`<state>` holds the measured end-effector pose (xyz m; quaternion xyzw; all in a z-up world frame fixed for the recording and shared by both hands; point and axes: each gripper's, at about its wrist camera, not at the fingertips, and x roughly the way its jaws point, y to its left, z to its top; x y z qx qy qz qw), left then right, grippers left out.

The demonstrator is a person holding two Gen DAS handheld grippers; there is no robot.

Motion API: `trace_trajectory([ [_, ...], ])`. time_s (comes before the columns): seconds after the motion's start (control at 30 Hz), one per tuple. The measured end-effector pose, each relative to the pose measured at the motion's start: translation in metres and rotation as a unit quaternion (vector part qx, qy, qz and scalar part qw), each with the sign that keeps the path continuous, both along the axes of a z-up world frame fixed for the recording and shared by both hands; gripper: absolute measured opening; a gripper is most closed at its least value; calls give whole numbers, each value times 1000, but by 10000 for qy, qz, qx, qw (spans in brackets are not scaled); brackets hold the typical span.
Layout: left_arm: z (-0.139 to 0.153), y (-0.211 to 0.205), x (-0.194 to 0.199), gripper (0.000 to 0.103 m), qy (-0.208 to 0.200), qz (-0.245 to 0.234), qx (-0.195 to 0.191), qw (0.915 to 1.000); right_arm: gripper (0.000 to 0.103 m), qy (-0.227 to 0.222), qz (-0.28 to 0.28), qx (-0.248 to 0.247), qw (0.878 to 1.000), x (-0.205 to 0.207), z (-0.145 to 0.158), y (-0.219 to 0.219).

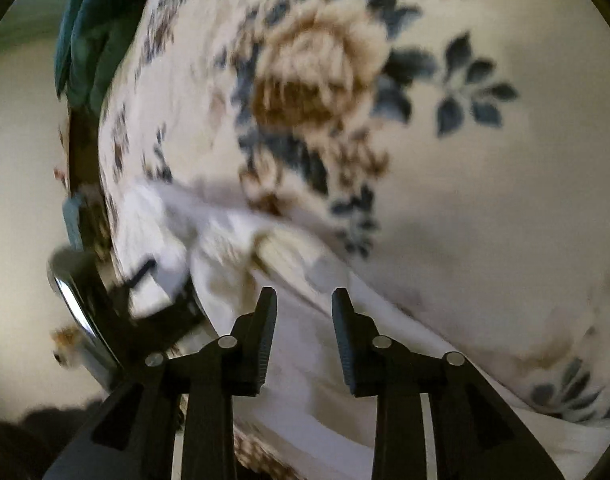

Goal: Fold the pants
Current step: 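Smooth the folded pants with the left tool while the right gripper pinches the hem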

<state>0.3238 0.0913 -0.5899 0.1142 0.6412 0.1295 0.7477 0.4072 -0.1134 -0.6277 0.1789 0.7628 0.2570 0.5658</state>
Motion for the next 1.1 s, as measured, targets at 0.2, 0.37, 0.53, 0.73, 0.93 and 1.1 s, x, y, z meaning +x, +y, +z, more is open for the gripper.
trace_trajectory([
  [0.2,-1,-2,-2,94,-7,-71,76,9999,32,-426,1156,-496,9911,-22,-9,38],
  [0.37,-1,-2,-3,94,-9,-95,91,9999,6,-676,1407,-594,9860,-31,-6,52],
  [0.53,-1,-1,-3,94,6,-93,36,9999,3,-1433,1154,-994,9779,-38,30,58],
  [0.73,-2,-1,-3,94,12,-94,42,9999,1,-984,-279,-906,9906,-14,19,-12],
  [0.93,-3,-1,-4,94,9,-72,4,10000,44,-782,-19,-68,9969,-26,47,-9],
  [1.1,-2,1,-2,94,33,-69,-19,10000,50,-996,1232,-264,9870,-59,56,34],
])
